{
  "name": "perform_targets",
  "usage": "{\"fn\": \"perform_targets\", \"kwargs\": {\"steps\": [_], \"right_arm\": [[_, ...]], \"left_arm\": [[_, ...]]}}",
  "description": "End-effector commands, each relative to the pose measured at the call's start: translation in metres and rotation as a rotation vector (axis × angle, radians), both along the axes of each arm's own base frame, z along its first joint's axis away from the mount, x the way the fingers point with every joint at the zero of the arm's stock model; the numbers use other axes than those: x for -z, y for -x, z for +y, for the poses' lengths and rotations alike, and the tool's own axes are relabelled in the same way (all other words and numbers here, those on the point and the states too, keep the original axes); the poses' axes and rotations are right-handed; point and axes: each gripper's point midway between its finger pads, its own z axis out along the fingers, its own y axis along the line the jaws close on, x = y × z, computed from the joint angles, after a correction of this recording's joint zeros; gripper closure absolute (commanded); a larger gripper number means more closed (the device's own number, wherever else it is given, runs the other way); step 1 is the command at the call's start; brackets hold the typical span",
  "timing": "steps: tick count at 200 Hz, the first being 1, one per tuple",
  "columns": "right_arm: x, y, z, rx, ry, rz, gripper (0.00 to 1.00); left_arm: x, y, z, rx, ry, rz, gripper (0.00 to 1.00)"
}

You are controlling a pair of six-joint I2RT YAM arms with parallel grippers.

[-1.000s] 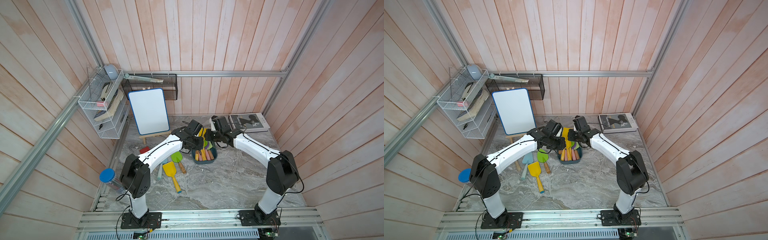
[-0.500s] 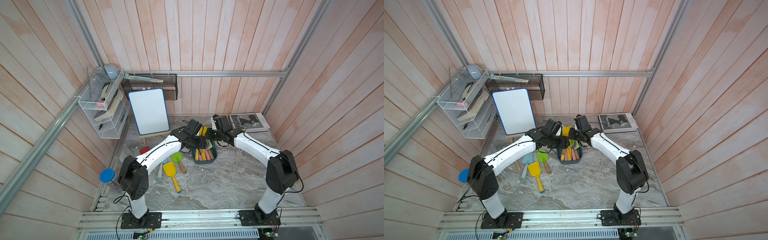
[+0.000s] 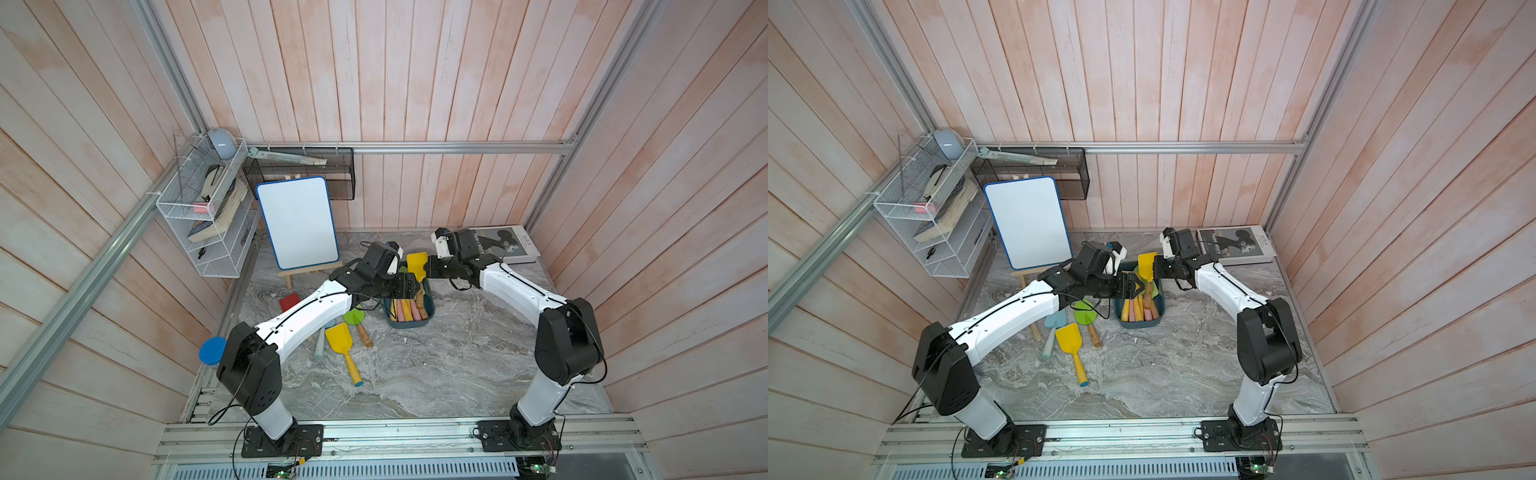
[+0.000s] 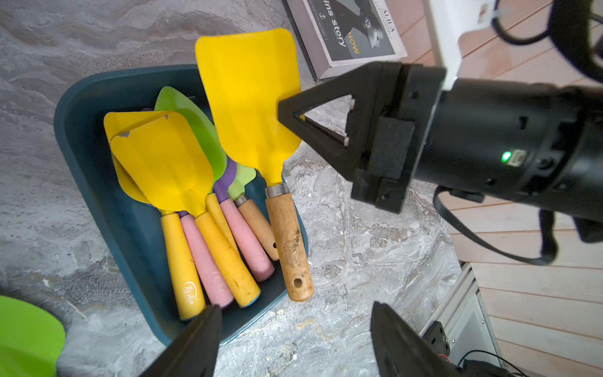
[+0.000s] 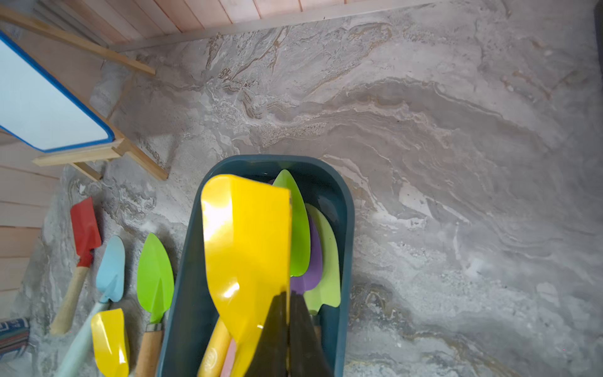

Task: Put the shovel into the storage box
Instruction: Place the shovel in the storage box.

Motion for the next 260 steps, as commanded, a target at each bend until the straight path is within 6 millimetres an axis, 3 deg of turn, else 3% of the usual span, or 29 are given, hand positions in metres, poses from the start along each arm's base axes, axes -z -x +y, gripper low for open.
{"fn": "perform_targets", "kwargs": {"steps": [1, 102, 166, 260], "right_arm": [[0.013, -0.002, 0.006, -0.135, 0.063, -0.037, 1.0], [0.04, -0.025, 0.009, -0.141, 0.099, -0.081, 1.0], [0.073, -0.023, 0.002, -0.109, 0.131, -0.026, 1.0], [0.103, -0.018, 0.005, -0.106, 0.177, 0.033, 1.0]], "left_arm": [[-0.02, -0.001, -0.004, 0.019, 0.088, -0.041, 0.23], [-0.036, 0.0, 0.004, 0.012, 0.141, -0.079, 0.23], [-0.033, 0.001, 0.009, 0.002, 0.14, -0.074, 0.23], [-0.028, 0.001, 0.008, 0.001, 0.137, -0.057, 0.23]]}}
